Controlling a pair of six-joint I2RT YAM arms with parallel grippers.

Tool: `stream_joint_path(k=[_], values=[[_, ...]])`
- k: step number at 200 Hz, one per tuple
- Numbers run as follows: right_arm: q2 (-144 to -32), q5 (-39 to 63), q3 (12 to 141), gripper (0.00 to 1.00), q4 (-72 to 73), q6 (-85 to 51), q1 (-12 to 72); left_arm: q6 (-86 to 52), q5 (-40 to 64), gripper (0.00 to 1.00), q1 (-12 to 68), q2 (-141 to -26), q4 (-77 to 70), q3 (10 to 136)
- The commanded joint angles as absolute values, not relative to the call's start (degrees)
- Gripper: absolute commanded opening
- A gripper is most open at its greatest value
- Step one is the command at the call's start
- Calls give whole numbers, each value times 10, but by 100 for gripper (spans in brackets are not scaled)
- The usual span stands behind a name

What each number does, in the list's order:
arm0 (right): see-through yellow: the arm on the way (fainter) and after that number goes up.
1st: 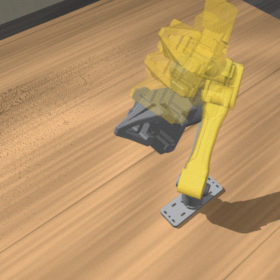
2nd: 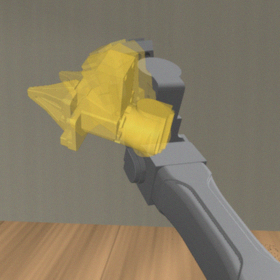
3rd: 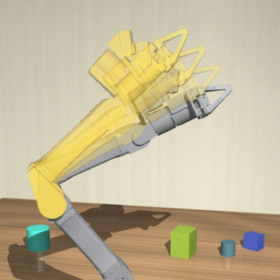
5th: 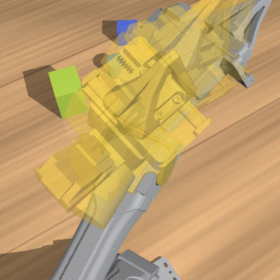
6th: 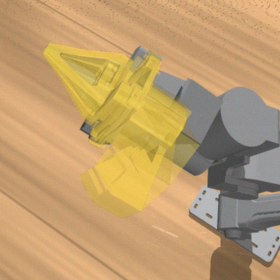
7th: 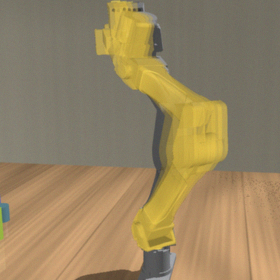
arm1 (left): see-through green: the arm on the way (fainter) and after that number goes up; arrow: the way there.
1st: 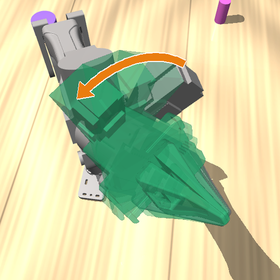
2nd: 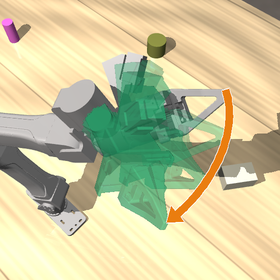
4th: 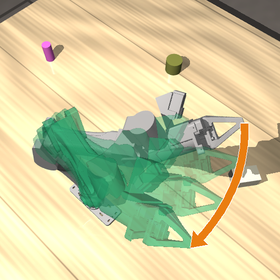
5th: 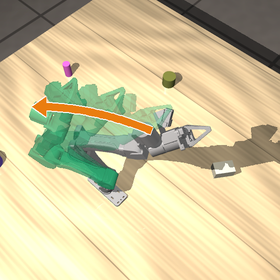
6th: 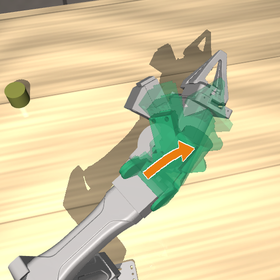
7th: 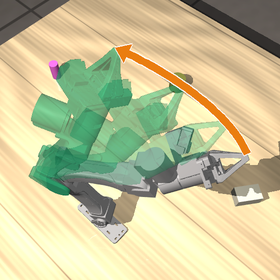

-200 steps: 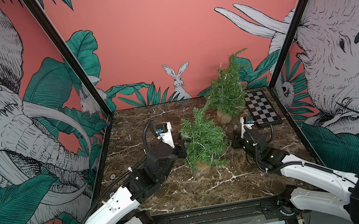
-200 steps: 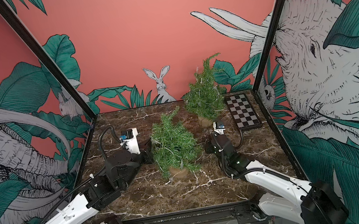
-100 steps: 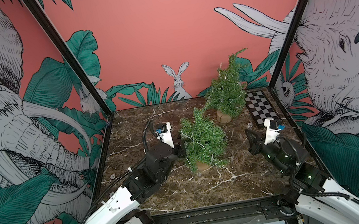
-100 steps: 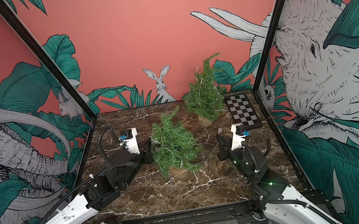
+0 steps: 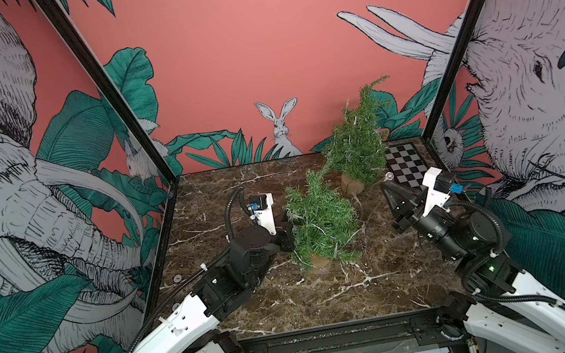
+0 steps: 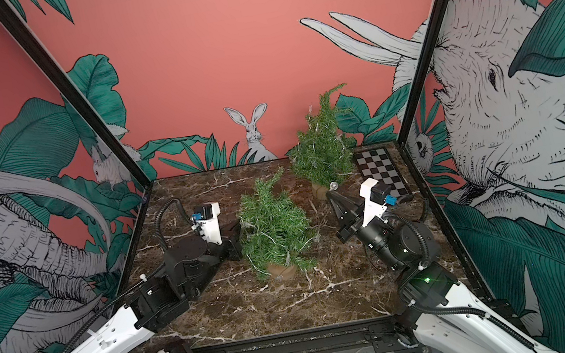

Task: Wrap string light around the christmas tree
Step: Wrap the light string around the Christmas tree.

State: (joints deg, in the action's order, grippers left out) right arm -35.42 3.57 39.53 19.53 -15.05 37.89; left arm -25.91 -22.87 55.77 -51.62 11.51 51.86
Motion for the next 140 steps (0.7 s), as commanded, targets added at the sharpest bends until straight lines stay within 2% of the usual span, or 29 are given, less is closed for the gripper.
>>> stream_joint_path(k=[1,61,77,111,140], values=[[-370,57,436,0,272,-122,382,-252,-217,0,555,-505,128,537],[-457,83,518,0,265,-121,382,-251,-240,0,555,-477,142,535],[-473,87,530,0,265,-126,382,-245,-247,13,555,-469,146,537],[-502,111,557,0,279,-127,383,-209,-278,35,555,-454,170,558],[-521,110,578,0,289,-119,384,-77,-279,60,555,-482,269,654]])
